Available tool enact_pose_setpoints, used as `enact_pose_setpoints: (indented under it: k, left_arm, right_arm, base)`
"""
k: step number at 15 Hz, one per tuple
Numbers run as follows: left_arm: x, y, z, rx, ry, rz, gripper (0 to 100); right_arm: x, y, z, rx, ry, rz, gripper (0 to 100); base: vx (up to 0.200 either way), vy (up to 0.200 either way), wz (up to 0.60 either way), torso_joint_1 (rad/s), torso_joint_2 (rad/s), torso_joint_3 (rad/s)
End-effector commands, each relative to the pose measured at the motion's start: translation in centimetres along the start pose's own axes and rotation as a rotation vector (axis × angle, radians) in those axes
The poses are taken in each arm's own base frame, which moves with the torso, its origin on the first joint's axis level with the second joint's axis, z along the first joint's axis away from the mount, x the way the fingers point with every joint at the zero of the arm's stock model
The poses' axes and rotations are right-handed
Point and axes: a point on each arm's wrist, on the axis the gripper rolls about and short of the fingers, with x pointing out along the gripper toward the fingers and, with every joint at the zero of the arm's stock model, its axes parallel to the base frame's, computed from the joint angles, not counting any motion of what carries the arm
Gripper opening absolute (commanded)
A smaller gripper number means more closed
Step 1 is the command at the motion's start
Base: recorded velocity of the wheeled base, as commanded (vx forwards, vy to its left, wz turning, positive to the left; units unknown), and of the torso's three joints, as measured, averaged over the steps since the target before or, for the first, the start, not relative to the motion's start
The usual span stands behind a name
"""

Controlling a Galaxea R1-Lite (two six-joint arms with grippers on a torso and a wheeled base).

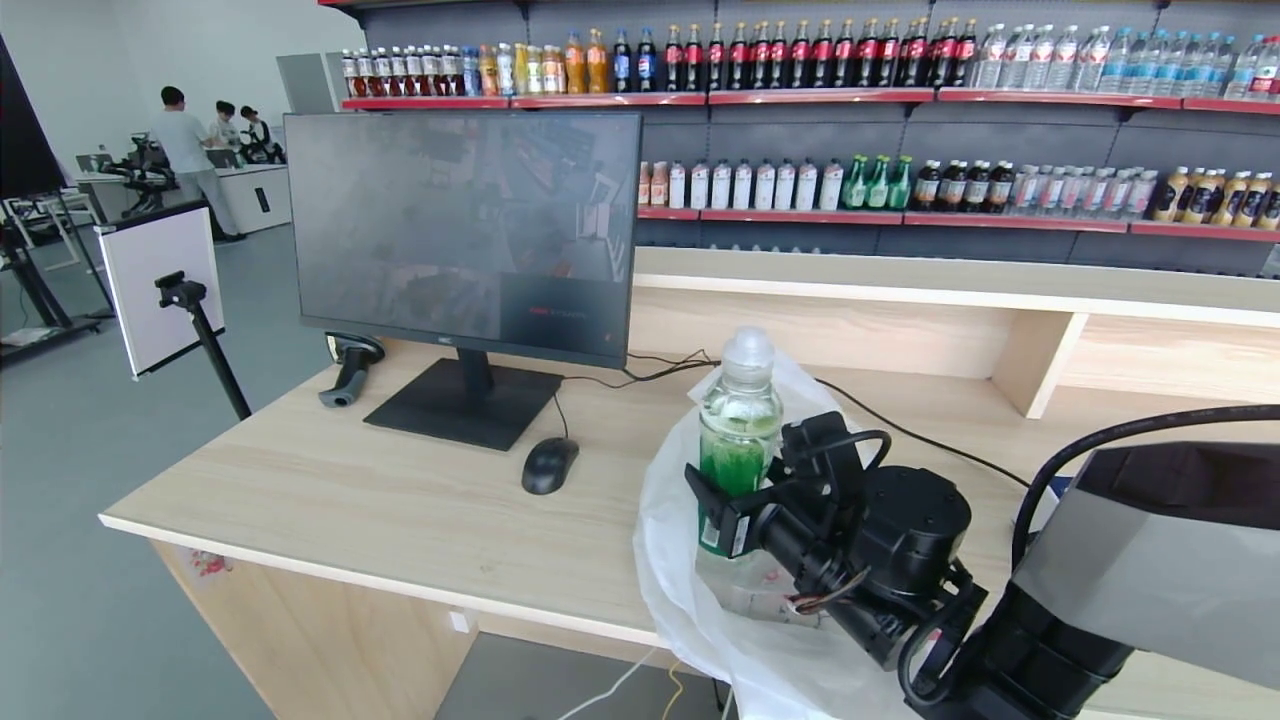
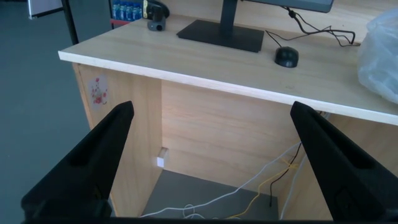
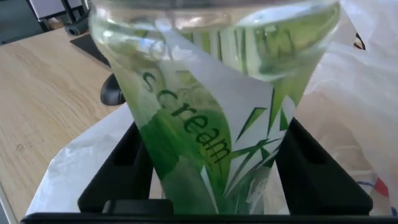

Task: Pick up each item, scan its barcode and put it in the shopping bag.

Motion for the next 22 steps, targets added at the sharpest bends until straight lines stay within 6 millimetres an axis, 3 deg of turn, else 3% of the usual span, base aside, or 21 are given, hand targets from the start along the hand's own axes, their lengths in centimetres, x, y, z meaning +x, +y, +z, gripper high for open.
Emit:
enact_pose_setpoints:
  k: [1,10,22]
  left_arm:
    - [0.0,0.0,0.0,-0.001,-0.001,0.000,100]
    - [0.0,0.0,0.0,0.002,-0.001,0.000,100]
    - [0.0,0.0,0.0,0.001,0.001,0.000,100]
  right_arm:
    - [0.0,0.0,0.2,0.004,-0.011,0.001,100]
    - [-1.0,0.2,0.9,0.021,-0.013,0.010,100]
    - [-4.7,-0.5,4.5,0.033,-0.074,0.007,100]
  base:
    - [0.000,0.000,0.00,0.000,0.00,0.000]
    - [0.000,0.000,0.00,0.000,0.00,0.000]
    - [0.000,0.000,0.00,0.000,0.00,0.000]
